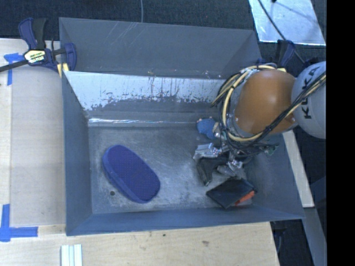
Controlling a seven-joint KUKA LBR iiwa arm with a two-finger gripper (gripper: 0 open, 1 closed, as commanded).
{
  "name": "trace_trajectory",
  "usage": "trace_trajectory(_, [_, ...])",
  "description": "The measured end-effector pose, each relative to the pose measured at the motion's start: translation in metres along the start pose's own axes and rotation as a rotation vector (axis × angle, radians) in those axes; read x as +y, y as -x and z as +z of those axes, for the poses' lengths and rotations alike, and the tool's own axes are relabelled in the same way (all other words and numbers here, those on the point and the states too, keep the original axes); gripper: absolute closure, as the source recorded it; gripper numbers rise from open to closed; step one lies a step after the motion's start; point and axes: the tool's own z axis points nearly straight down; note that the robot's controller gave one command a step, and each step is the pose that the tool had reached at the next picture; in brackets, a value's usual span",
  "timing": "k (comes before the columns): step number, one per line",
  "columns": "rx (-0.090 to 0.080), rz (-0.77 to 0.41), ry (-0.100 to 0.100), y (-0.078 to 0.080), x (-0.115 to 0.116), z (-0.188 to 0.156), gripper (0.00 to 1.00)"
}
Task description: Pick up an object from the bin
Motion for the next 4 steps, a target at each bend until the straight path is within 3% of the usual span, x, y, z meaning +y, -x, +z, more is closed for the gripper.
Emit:
trace_trajectory(1, [-0.011,-0.002,-0.008,0.003,0.0,0.0,0.0])
trace_trajectory(2, [-0.003,-0.001,-0.004,0.0,-0.001,0.0,1.0])
trace_trajectory(4, [-0.011,-0.016,-0.013,0.039,0.016,-0.2,1.0])
